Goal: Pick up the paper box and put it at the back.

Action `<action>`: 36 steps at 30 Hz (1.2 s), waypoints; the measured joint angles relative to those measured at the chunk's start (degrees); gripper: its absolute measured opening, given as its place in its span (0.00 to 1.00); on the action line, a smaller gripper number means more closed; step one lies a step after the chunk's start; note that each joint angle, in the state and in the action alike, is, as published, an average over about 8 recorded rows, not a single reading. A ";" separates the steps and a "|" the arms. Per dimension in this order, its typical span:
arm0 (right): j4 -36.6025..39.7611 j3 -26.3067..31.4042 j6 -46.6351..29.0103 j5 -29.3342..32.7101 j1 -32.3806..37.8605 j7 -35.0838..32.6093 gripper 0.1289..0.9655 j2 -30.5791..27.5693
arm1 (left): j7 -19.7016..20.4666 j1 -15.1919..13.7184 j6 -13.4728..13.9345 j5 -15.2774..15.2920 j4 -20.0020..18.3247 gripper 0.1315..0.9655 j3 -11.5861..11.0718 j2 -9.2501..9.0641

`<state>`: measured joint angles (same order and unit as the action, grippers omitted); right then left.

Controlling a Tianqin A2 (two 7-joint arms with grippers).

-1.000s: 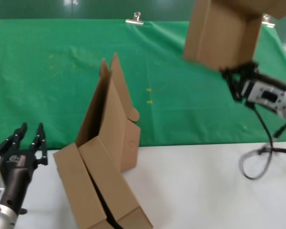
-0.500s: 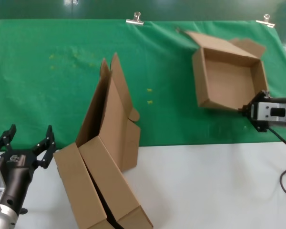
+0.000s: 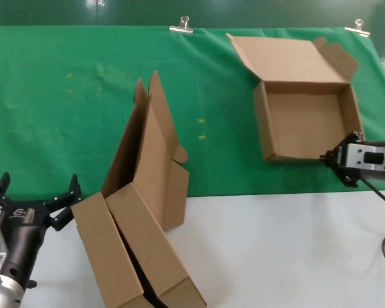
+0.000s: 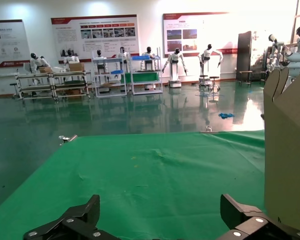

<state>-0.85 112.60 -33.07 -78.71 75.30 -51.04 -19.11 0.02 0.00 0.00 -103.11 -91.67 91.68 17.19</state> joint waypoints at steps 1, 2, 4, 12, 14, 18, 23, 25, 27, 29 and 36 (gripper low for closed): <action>-0.01 -0.01 -0.14 -0.09 -0.01 0.28 0.03 0.05 | 0.00 0.00 0.00 0.00 0.00 0.77 0.00 0.00; -0.02 -0.01 -0.31 -0.15 0.00 0.56 0.03 0.09 | 0.00 0.00 0.00 0.00 0.00 0.79 0.00 0.00; -0.04 0.04 -0.71 -0.25 0.06 1.17 0.04 0.15 | 0.00 0.00 0.00 0.00 0.00 0.84 0.00 0.00; -0.24 -0.33 -2.61 -1.12 0.54 2.33 0.10 0.02 | 0.00 0.00 0.00 0.00 0.00 0.94 0.00 0.00; -0.33 -0.80 -3.40 -1.69 0.61 2.00 0.14 -0.20 | 0.00 0.00 0.00 0.00 0.00 0.97 0.00 0.00; -0.95 -2.49 -6.06 -3.62 0.41 0.56 0.22 -1.23 | 0.00 0.00 0.00 0.00 0.00 0.98 0.00 0.00; -6.23 -6.82 -11.19 -8.58 -2.73 -0.21 0.31 -3.94 | 0.00 0.00 0.00 0.00 0.00 1.00 0.00 0.00; -10.41 -9.75 -13.77 -11.82 -5.71 0.52 0.37 -5.28 | 0.00 0.00 0.00 0.00 0.00 1.00 0.00 0.00; -15.35 -13.55 -16.69 -15.27 -9.68 2.29 0.43 -6.42 | 0.00 0.00 0.00 0.00 0.00 1.00 0.00 0.00; -20.56 -18.11 -19.78 -18.34 -14.34 5.13 0.48 -7.13 | 0.00 0.00 0.00 0.00 0.00 1.00 0.00 0.00; -38.97 -36.34 -26.92 -22.26 -32.69 21.70 0.58 -3.35 | 0.00 0.00 0.00 0.00 0.00 1.00 0.00 0.00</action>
<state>-39.82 76.25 -59.99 -100.97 42.61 -29.34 -22.46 0.02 0.00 0.00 -103.11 -91.67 91.68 17.19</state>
